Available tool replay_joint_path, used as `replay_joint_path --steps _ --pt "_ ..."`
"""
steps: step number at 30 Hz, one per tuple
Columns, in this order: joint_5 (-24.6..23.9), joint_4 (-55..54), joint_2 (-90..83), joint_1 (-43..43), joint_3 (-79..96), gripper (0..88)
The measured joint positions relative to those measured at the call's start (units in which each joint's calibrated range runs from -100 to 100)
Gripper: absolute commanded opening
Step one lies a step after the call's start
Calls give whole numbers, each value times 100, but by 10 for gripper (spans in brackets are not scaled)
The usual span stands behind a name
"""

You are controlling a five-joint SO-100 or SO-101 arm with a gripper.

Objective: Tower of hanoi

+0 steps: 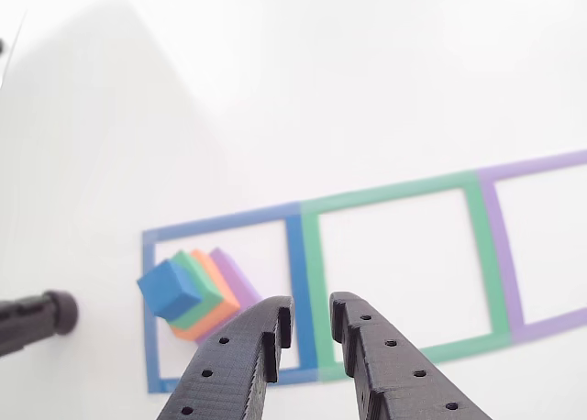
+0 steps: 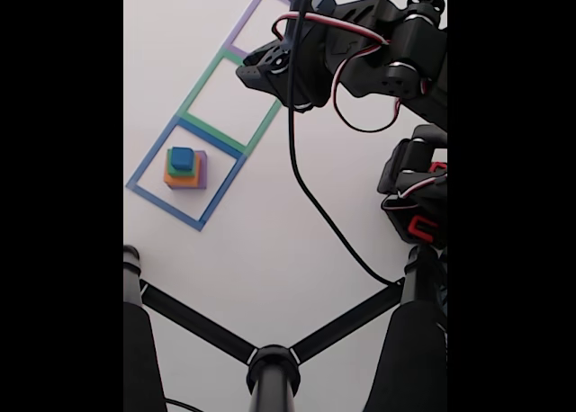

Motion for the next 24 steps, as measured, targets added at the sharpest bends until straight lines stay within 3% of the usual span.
replay_joint_path --steps 16,24 --pt "-4749 -1220 -2111 401 2985 0" --pt "-7921 -1533 -2896 630 4038 0"
